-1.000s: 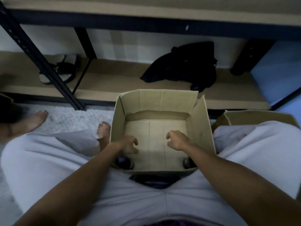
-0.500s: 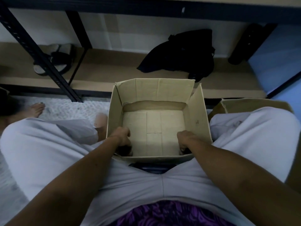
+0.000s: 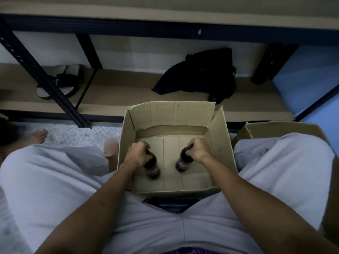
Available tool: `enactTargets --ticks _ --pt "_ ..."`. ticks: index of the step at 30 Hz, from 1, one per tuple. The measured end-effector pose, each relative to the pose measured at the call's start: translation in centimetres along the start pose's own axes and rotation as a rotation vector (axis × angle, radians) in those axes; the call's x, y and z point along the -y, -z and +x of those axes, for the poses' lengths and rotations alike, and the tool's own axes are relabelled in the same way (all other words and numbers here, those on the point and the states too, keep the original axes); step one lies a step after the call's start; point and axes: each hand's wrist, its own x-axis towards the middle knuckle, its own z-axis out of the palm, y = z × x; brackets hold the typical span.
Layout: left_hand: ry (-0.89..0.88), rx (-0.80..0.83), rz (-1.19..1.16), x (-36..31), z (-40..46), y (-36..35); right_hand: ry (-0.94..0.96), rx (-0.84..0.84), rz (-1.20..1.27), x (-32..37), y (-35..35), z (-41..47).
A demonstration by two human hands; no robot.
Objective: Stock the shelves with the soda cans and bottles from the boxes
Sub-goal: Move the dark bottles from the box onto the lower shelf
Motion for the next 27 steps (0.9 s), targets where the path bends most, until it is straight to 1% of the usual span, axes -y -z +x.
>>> enactTargets --ticks 3,6,10,13,17,20,23,25,27 --pt "-0.064 -0.085 -0.125 -1.6 0.9 2.0 0.049 -0.065 0.171 2.6 2.6 0.0" --pt "-0.139 -0.211 -0.281 -4.1 1.6 4.4 0.133 -0.142 0.251 4.9 6.1 -0.2" --pt "-0.311 -0.339 -0.598 -7.9 1.8 8.0 0.199 -0.268 0.3 6.9 10.8 -0.6" --pt "-0.44 -0.441 -0.73 -10.8 2.3 11.0 0.272 -0.398 0.326 8.4 14.5 -0.7" --pt "-0.607 -0.542 -0.874 -15.7 3.0 15.7 0.362 -0.477 0.458 10.5 19.5 -0.8" --pt "-0.688 -0.544 -0.998 -19.5 3.5 19.1 0.464 -0.531 0.676 12.1 23.2 -1.0" --pt "-0.8 -0.559 -1.024 -22.9 4.4 22.8 0.57 -0.552 0.917 14.1 26.7 -1.4" --pt "-0.853 -0.544 -1.053 -25.1 5.0 25.4 0.637 -0.58 1.004 15.6 29.1 -1.6" --pt "-0.901 -0.53 -1.068 -27.4 5.6 27.8 0.694 -0.621 1.027 17.1 31.4 -1.3"
